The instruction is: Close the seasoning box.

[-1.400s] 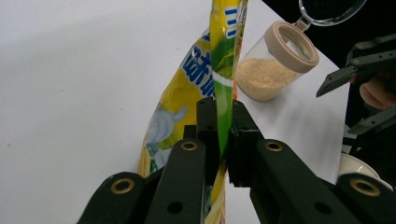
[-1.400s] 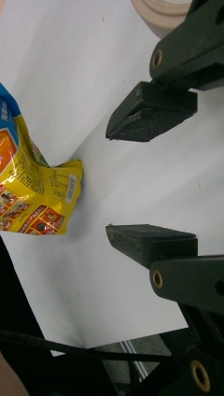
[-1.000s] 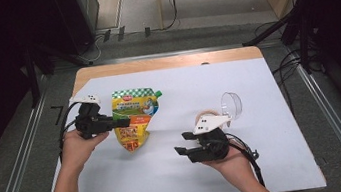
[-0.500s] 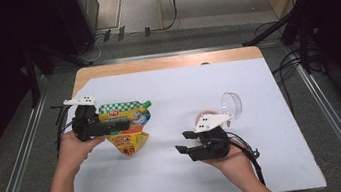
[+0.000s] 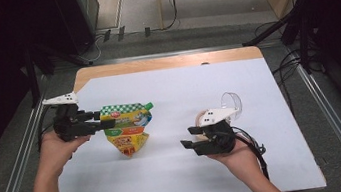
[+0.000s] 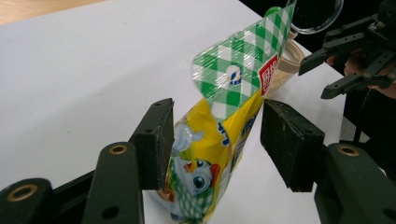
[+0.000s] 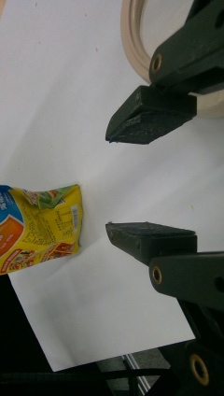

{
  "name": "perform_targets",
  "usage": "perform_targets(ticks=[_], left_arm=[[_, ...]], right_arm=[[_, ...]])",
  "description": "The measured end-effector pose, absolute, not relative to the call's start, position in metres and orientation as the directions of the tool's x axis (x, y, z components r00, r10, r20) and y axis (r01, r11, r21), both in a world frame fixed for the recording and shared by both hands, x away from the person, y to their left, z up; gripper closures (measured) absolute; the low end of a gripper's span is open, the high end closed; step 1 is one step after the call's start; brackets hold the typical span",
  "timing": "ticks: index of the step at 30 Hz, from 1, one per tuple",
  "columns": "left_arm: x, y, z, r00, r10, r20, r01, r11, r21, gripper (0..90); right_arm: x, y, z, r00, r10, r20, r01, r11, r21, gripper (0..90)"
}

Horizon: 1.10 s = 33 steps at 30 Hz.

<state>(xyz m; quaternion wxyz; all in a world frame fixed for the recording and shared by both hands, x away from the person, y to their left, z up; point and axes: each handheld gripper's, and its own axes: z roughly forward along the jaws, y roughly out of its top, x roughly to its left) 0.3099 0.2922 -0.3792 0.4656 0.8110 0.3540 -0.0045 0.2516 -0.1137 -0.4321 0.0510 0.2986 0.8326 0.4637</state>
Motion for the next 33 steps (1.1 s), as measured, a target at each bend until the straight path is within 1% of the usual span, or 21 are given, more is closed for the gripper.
perform_targets(ticks=[5, 6, 10, 17, 21, 25, 30, 33], left_arm=[[0.307, 0.308, -0.376, 0.732, 0.595, -0.331, 0.581, -0.291, 0.76, 44.4], [0.307, 0.312, -0.377, 0.72, 0.614, -0.322, 0.587, -0.292, 0.755, 44.4], [0.307, 0.321, -0.38, 0.702, 0.64, -0.312, 0.601, -0.297, 0.742, 44.5], [0.306, 0.33, -0.382, 0.698, 0.639, -0.324, 0.607, -0.287, 0.741, 43.9], [0.306, 0.335, -0.383, 0.684, 0.654, -0.324, 0.616, -0.279, 0.737, 43.6], [0.308, 0.335, -0.388, 0.67, 0.669, -0.322, 0.627, -0.277, 0.729, 43.1], [0.314, 0.327, -0.397, 0.667, 0.677, -0.311, 0.63, -0.29, 0.72, 41.1], [0.318, 0.321, -0.402, 0.667, 0.677, -0.311, 0.636, -0.301, 0.711, 40.6]], right_arm=[[0.254, -0.121, -0.426, -0.809, 0.548, 0.211, 0.464, 0.377, 0.802, 51.3], [0.254, -0.122, -0.425, -0.809, 0.549, 0.21, 0.464, 0.377, 0.802, 51.4], [0.256, -0.128, -0.421, -0.801, 0.557, 0.218, 0.474, 0.369, 0.799, 51.7], [0.259, -0.135, -0.415, -0.795, 0.562, 0.229, 0.486, 0.364, 0.795, 51.9], [0.26, -0.14, -0.411, -0.79, 0.567, 0.232, 0.49, 0.358, 0.794, 52.4], [0.261, -0.146, -0.405, -0.787, 0.57, 0.235, 0.494, 0.354, 0.794, 53.3], [0.263, -0.157, -0.397, -0.782, 0.579, 0.23, 0.489, 0.342, 0.802, 54.9], [0.265, -0.166, -0.39, -0.774, 0.586, 0.241, 0.495, 0.323, 0.807, 57.4]])
